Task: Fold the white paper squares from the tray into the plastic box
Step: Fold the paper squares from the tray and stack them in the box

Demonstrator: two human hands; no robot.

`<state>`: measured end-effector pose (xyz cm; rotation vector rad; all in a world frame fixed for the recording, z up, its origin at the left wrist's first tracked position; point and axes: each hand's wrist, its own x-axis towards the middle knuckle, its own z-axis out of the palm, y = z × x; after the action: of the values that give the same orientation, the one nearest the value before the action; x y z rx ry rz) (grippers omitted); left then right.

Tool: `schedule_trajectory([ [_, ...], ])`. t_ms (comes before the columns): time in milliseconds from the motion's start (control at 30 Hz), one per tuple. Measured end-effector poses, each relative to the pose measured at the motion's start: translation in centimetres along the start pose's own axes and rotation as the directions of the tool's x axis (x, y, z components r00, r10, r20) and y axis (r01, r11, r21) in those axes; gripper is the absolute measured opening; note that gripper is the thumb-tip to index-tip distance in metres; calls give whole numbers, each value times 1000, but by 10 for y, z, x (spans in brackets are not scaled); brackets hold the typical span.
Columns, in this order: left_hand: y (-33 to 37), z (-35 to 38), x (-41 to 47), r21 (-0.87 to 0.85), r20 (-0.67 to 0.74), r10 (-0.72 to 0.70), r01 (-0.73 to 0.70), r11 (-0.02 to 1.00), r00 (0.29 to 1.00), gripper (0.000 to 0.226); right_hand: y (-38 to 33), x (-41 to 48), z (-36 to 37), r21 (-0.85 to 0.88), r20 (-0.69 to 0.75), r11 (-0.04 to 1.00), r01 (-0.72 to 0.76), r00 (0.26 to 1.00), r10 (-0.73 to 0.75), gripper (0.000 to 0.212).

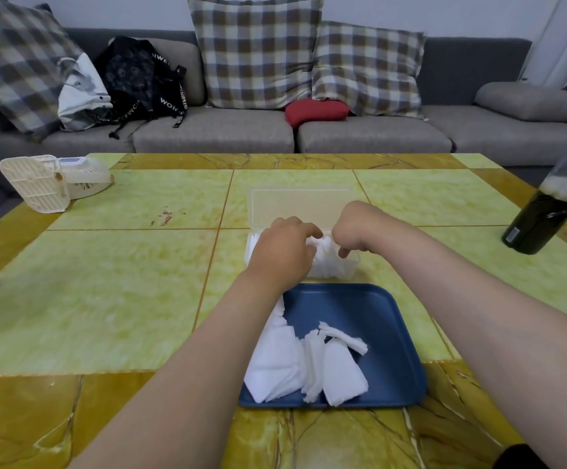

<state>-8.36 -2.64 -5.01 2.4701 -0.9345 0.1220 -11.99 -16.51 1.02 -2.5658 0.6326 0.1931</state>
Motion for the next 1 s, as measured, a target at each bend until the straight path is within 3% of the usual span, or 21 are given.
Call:
schedule_trajectory([
  [100,-1,0,1,25,-3,-13,13,1000,1000,31,-1,1,6,-31,116,998,-59,991,62,20],
  [167,-1,1,1,6,-15,-16,17,1000,1000,30,0,5,8,46,178,993,-106,979,96,24],
  [267,-1,2,-2,-18,-1,3,-3,1000,1000,29,2,5,7,117,175,989,-88,982,67,36],
  [333,-1,4,-3,20,29,10,-11,1000,1000,31,4,4,10,51,171,997,-52,984,42,39],
  [400,-1,3,-2,32,41,-4,3,999,999,32,6,2,14,23,152,999,-28,988,24,37],
  [500,-2,0,-3,14,50,-10,9,1000,999,31,11,-1,11,133,110,991,-11,994,-4,39],
  [700,1,-15,-20,8,-29,33,-32,999,999,27,32,-19,1,73,-136,978,194,974,-183,31],
  [767,5,-21,-28,-29,2,17,-17,999,1000,25,37,-35,-4,53,-65,955,293,955,-290,24],
  [833,11,-28,-38,-77,77,-19,25,997,997,23,40,-52,-2,27,116,935,354,928,-354,12],
  [900,16,-31,-47,-122,163,-37,57,991,986,22,42,-66,3,-44,294,925,378,890,-349,25],
  [1000,22,-32,-59,-152,286,-28,74,986,958,22,43,-82,11,-136,451,905,402,839,-305,51],
])
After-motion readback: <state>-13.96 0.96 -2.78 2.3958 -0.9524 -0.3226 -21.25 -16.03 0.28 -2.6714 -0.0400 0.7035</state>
